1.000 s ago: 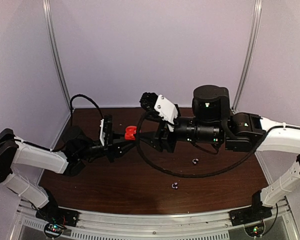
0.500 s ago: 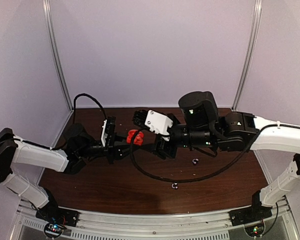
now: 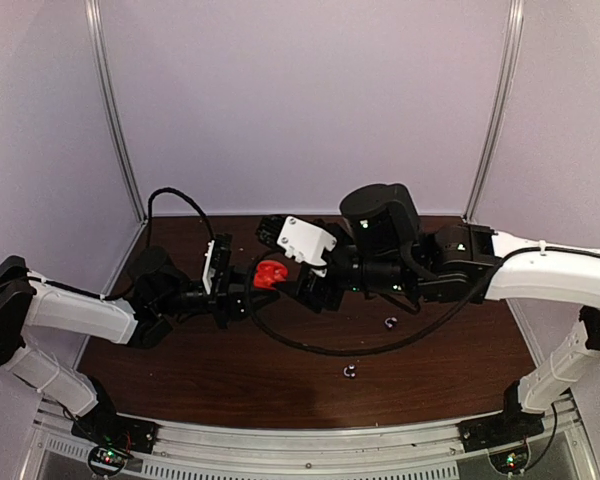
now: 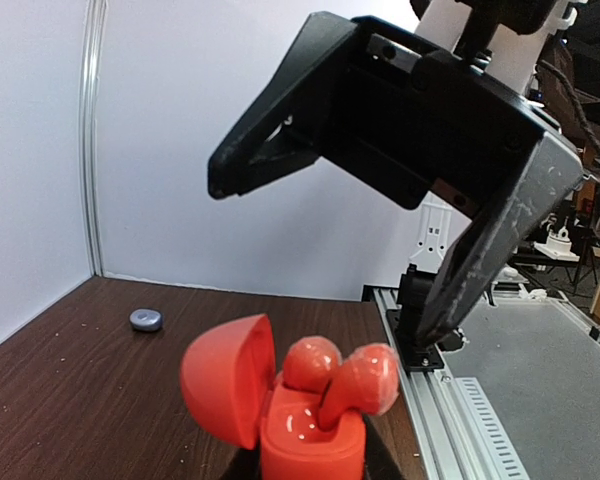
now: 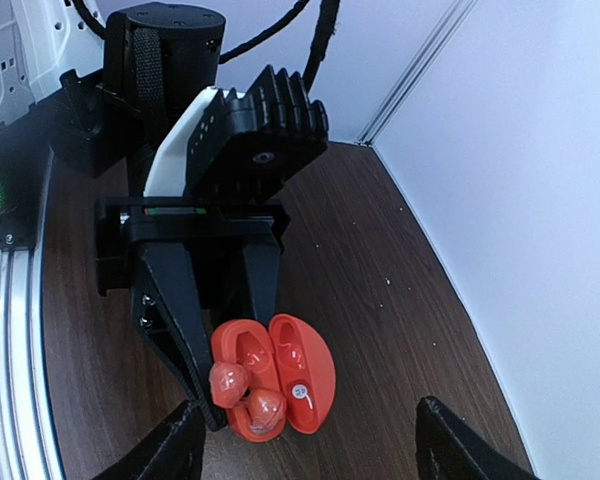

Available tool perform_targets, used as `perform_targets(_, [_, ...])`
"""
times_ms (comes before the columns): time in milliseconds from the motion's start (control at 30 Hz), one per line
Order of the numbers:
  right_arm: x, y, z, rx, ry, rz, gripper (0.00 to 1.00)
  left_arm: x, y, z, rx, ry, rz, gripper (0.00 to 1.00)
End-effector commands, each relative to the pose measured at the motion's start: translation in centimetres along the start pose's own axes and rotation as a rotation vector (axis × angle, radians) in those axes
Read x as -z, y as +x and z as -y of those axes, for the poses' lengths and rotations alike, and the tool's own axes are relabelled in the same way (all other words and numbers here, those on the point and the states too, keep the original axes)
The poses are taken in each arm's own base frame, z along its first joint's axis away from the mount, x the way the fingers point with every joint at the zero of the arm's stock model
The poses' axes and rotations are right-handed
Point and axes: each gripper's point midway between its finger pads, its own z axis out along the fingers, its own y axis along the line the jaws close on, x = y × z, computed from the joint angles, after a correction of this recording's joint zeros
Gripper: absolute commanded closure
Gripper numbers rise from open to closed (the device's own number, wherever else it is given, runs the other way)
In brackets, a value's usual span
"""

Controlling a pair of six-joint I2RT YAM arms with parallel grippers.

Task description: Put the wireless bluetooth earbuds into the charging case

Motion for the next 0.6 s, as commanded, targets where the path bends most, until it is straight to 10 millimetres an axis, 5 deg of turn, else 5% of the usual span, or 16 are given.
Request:
perform_targets(0, [-0.2,-1.1,1.3,-0.018,0.045,0.018,0.28,-0.5,-1.2,0.3,-0.050,0.027,0.027,1.00])
perform_targets(567, [-1.4,-0.5,2.4,-0.048,0.088,-0.003,0.28,-0.9,-1.2,0.3,-0.054,0.032,0.026,1.00])
